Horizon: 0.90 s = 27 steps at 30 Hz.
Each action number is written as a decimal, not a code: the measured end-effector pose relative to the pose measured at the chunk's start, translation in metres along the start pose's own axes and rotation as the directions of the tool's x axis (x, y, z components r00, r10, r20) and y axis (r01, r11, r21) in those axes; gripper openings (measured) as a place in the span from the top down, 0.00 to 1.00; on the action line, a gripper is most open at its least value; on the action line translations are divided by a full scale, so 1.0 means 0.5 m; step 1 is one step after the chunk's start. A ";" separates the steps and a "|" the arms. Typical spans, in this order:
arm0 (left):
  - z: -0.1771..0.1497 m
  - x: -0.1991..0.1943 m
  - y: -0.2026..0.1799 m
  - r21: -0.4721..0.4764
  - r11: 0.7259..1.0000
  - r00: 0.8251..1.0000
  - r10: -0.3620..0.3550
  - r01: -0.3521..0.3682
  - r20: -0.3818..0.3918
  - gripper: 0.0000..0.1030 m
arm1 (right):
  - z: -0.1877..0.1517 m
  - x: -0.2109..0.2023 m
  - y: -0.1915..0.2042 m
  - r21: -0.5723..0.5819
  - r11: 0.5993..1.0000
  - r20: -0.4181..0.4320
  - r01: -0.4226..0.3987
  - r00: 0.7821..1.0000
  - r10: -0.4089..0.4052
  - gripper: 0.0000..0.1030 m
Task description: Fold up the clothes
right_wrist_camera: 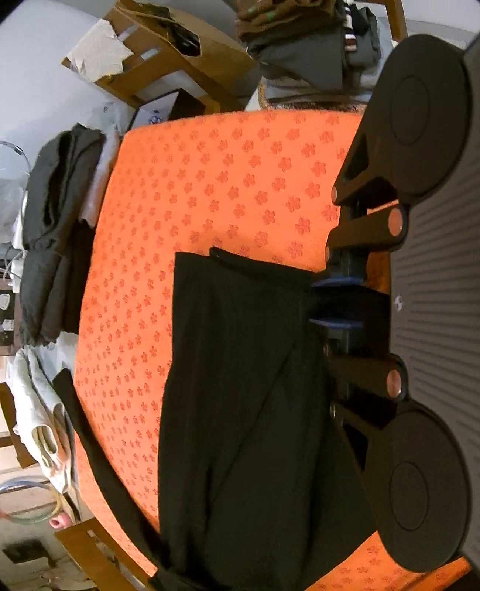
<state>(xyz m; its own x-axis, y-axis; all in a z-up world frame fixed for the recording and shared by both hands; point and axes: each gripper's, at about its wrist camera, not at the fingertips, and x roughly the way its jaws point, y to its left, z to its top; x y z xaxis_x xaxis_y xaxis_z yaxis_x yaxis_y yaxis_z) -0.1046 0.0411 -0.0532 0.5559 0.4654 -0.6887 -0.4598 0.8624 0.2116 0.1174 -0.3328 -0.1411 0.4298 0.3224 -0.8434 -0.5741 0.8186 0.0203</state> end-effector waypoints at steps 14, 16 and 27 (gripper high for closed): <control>-0.031 0.118 0.016 -0.012 0.983 0.982 -0.184 0.184 -0.035 0.65 | -0.042 -0.104 0.011 0.053 0.997 0.039 0.059 0.997 -0.061 0.71; -0.031 0.135 0.015 -0.013 0.981 0.980 -0.195 0.195 -0.034 0.89 | -0.045 -0.111 0.017 0.050 0.997 0.040 0.063 0.997 -0.065 0.71; -0.001 0.150 0.096 -0.243 0.962 0.992 -0.123 0.125 0.020 0.96 | -0.058 -0.124 0.030 0.065 0.996 0.044 0.066 0.997 -0.068 0.71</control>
<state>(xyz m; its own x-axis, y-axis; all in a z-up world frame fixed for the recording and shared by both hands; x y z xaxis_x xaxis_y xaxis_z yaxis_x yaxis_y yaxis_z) -0.0855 0.1174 -0.0950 0.6223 0.3594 -0.6954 -0.5413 0.8393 -0.0507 0.0619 -0.3544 -0.1042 0.4982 0.2861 -0.8185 -0.4984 0.8670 -0.0003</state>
